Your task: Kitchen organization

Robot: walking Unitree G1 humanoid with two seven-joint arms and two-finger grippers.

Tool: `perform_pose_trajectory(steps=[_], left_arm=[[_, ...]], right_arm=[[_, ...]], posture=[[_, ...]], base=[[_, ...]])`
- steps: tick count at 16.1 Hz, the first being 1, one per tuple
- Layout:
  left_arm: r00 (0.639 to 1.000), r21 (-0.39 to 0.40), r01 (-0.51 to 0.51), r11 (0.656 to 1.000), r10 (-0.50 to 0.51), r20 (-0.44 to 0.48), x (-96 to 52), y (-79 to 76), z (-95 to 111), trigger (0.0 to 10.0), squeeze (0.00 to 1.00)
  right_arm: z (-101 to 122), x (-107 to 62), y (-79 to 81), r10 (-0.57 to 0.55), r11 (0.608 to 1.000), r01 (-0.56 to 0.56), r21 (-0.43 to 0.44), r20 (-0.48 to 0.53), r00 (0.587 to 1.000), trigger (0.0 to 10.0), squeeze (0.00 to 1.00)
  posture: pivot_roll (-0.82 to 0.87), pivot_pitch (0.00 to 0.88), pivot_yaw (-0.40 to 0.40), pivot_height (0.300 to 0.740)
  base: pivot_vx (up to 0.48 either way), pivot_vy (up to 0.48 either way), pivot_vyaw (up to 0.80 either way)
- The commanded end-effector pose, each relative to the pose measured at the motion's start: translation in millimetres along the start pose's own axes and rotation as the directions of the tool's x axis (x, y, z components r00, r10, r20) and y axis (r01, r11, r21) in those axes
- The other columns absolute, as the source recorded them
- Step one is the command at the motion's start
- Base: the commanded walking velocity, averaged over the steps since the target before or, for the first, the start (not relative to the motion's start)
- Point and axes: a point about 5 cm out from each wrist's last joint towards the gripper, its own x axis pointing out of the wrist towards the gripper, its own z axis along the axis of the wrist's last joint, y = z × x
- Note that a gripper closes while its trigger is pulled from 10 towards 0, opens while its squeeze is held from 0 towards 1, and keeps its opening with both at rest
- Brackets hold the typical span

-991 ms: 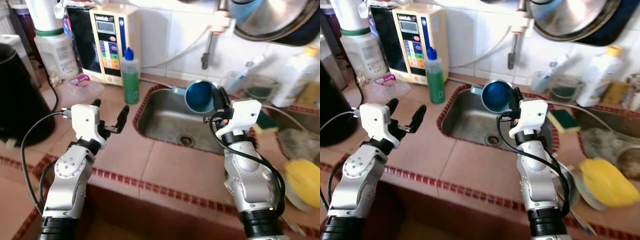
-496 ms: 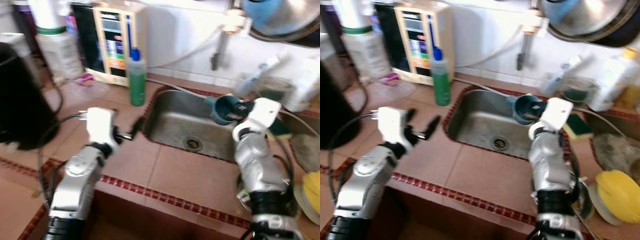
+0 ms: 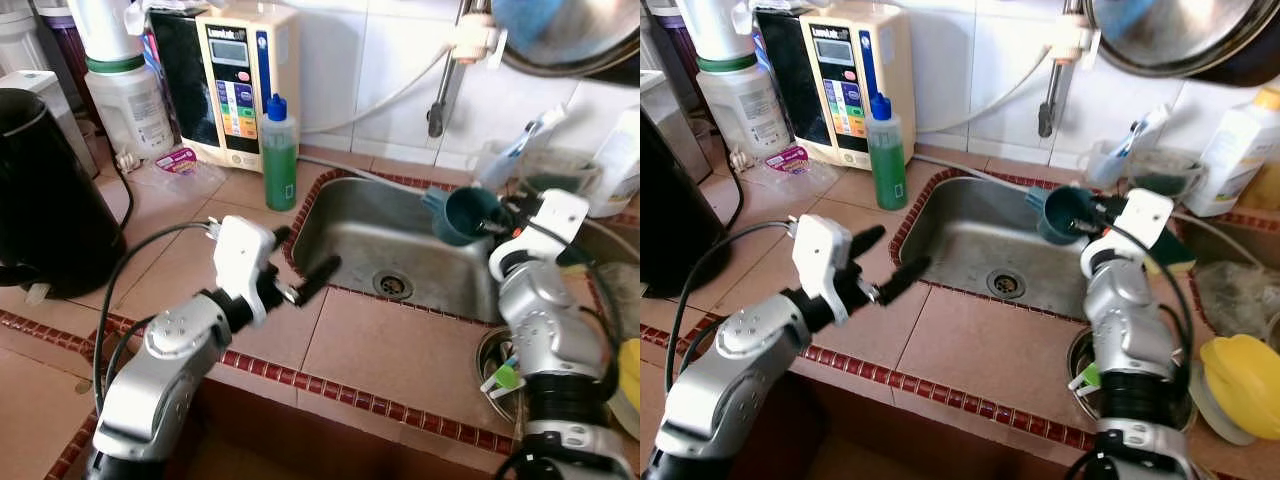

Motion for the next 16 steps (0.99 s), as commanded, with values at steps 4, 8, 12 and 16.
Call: perform_pose_trajectory(steps=[4, 8, 12, 16], left_arm=[[0.997, -0.004, 0.056, 0.998, -0.057, -0.055, -6.0, -14.3, 0, 10.0, 0.0], [0.995, -0.008, 0.072, 0.997, -0.073, -0.075, -4.3, -16.3, 6, 10.0, 0.0], [0.995, -0.014, 0.069, 0.998, -0.07, -0.069, -3.3, -16.7, 12, 10.0, 0.0], [0.995, -0.018, 0.068, 0.997, -0.069, -0.073, -3.3, -18.5, 12, 10.0, 0.0]], right_arm=[[15, 9.5, 9.4, 0.159, 0.987, -0.158, 0.028, -0.015, 0.987, 10.0, 0.0], [16, 21.7, 24.6, 0.251, 0.957, -0.235, 0.17, -0.083, 0.964, 10.0, 0.0], [16, 30.6, 33.5, 0.301, 0.939, -0.273, 0.211, -0.111, 0.947, 10.0, 0.0], [12, 35.3, 30.1, 0.302, 0.931, -0.251, 0.266, -0.172, 0.937, 10.0, 0.0]], posture=[[-0.08, 0.177, 0.032, 0.74], [-0.06, 0.219, 0.043, 0.74], [-0.05, 0.226, 0.045, 0.74], [-0.05, 0.23, 0.043, 0.74]], base=[[0.0, 0.0, 0.0], [0.0, 0.0, 0.0], [0.0, 0.0, 0.0], [0.0, 0.0, 0.0]])
